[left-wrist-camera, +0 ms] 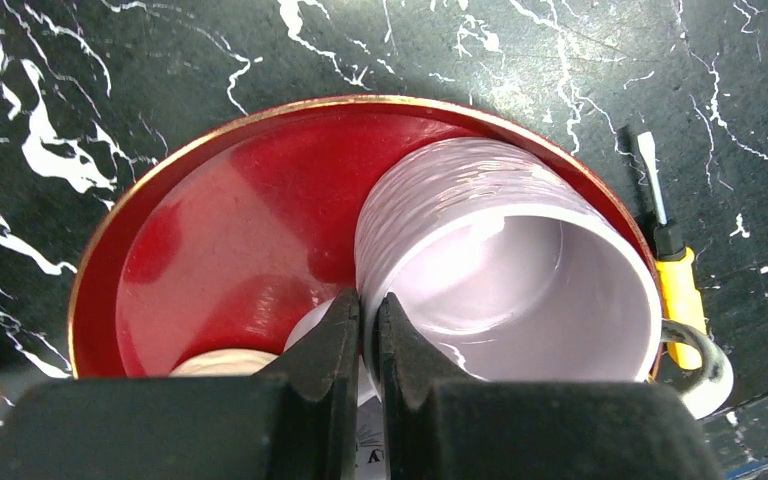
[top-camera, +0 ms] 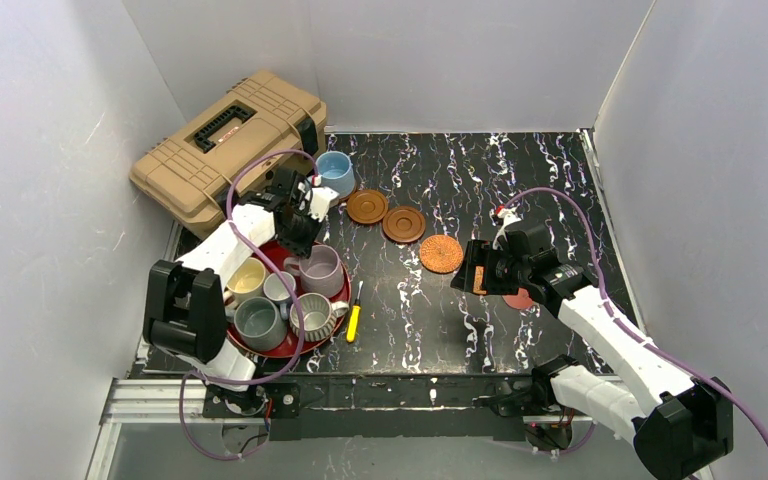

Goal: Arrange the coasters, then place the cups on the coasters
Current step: Pick up the cup from the tray.

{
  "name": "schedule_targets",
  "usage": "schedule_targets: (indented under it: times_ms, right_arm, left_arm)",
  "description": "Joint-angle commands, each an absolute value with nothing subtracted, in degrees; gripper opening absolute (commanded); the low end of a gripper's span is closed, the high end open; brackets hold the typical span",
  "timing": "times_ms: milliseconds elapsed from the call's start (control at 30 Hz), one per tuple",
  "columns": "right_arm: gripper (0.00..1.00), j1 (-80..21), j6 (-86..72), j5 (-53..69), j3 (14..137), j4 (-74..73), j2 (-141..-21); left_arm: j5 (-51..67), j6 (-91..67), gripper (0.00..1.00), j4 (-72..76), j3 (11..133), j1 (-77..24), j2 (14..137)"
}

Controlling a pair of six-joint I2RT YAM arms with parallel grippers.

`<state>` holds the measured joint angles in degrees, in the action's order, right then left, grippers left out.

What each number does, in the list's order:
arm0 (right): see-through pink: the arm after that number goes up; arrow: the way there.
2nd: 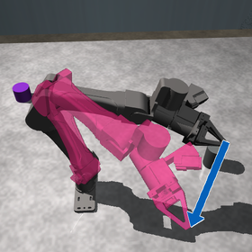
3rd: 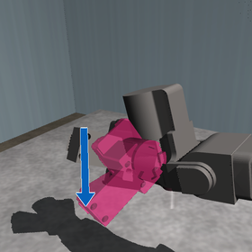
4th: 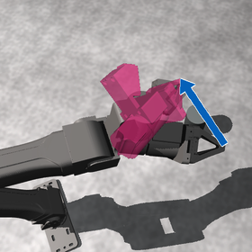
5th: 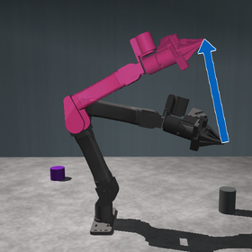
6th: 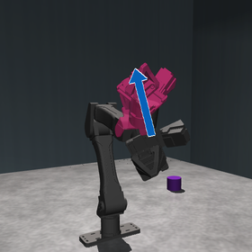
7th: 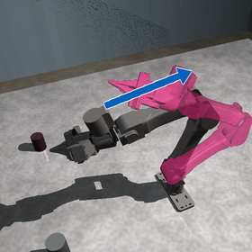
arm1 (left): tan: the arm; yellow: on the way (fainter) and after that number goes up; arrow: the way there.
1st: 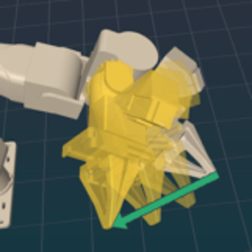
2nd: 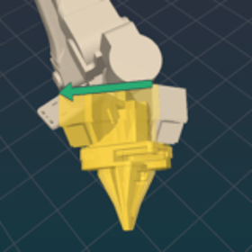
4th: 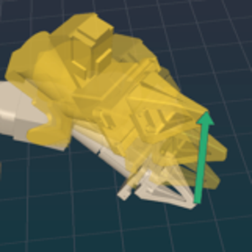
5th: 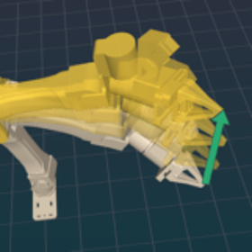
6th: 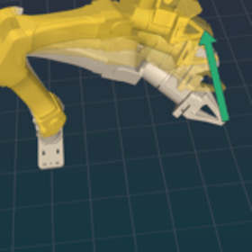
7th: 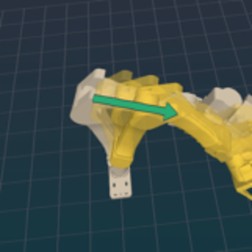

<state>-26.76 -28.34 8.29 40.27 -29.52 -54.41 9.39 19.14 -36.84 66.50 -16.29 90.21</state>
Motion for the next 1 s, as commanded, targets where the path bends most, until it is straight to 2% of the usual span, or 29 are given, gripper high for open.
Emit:
schedule_targets:
  times_ms: [0,167,333,733,967]
  right_arm:
    - [0.86,-27.03,-28.54,8.25,40.58,-28.76,-53.94]
    - [0.87,-27.07,-28.56,8.29,40.91,-28.59,-53.94]
    - [0.87,-27.07,-28.89,7.2,41.06,-28.36,-53.57]
    - [0.87,-27.07,-28.71,5.3,40.31,-29.19,-51.21]
    - [0.87,-27.07,-29.21,5.13,39.84,-28.3,-50.98]
  left_arm:
    - [10.45,11.66,0.0,-36.28,65.75,-16.59,86.03]
    - [9.54,4.15,0.0,-35.78,66.13,-16.55,84.19]
    - [3.84,-2.63,0.0,-35.49,69.16,-16.6,82.45]
    - [4.98,-16.69,0.0,-29.55,70.13,-16.61,76.42]
    - [-1.77,-23.83,0.0,-27.58,75.23,-19.71,80.54]
